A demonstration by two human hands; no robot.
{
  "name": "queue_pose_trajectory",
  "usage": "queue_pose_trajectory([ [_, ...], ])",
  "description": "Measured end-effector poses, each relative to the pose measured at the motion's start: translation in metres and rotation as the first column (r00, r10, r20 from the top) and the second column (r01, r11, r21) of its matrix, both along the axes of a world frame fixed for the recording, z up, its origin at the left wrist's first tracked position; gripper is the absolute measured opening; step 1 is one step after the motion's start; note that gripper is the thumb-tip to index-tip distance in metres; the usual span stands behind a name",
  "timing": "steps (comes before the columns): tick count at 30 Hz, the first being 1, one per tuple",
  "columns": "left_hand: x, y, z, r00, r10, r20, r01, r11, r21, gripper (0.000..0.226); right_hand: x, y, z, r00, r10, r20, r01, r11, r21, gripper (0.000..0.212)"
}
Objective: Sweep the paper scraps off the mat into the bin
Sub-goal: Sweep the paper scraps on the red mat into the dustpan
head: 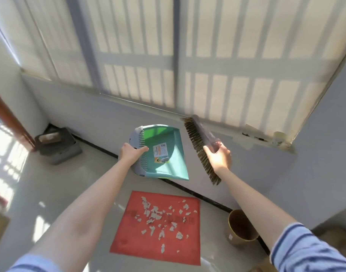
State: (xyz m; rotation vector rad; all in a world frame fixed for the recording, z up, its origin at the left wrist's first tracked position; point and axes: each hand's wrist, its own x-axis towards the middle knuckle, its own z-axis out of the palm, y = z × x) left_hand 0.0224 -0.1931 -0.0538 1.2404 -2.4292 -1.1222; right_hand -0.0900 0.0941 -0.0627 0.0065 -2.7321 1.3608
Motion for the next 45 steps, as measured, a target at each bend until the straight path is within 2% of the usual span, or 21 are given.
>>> queue_pose_trajectory([
  [3, 0.029, -0.025, -0.004, 0.998, 0.052, 0.024, -0.052, 0.999, -0.018, 0.065, 0.026, -0.031, -0.007, 0.998, 0.055, -0.018, -0.055, 0.998, -0.004, 0.051],
  [7, 0.059, -0.059, -0.009, 0.994, 0.105, 0.035, -0.105, 0.994, 0.023, 0.076, 0.054, -0.07, -0.017, 0.99, 0.123, -0.071, -0.123, 0.992, -0.002, 0.042],
  [12, 0.092, -0.112, -0.017, 0.985, 0.165, 0.053, -0.168, 0.983, 0.07, 0.086, 0.097, -0.124, -0.029, 0.99, 0.113, -0.082, -0.115, 0.993, -0.019, 0.046],
  [19, 0.129, -0.174, -0.043, 0.987, 0.135, 0.083, -0.143, 0.984, 0.105, 0.085, 0.158, -0.188, -0.063, 0.995, 0.085, -0.052, -0.087, 0.996, -0.03, 0.049],
  [24, 0.142, -0.196, -0.077, 0.985, 0.084, 0.151, -0.106, 0.985, 0.139, 0.085, 0.188, -0.205, -0.087, 0.998, 0.067, 0.005, -0.067, 0.997, 0.045, 0.049],
  [30, 0.131, -0.203, -0.11, 0.98, 0.049, 0.19, -0.082, 0.982, 0.168, 0.086, 0.171, -0.2, -0.103, 0.997, 0.075, 0.021, -0.077, 0.983, 0.164, 0.047],
  [37, 0.108, -0.206, -0.144, 0.981, 0.07, 0.178, -0.109, 0.969, 0.222, 0.079, 0.129, -0.2, -0.121, 0.997, 0.04, 0.068, -0.05, 0.988, 0.146, 0.045],
  [45, 0.085, -0.215, -0.183, 0.959, 0.04, 0.281, -0.096, 0.977, 0.189, 0.078, 0.102, -0.201, -0.154, 0.979, 0.015, 0.202, -0.049, 0.985, 0.164, 0.047],
])
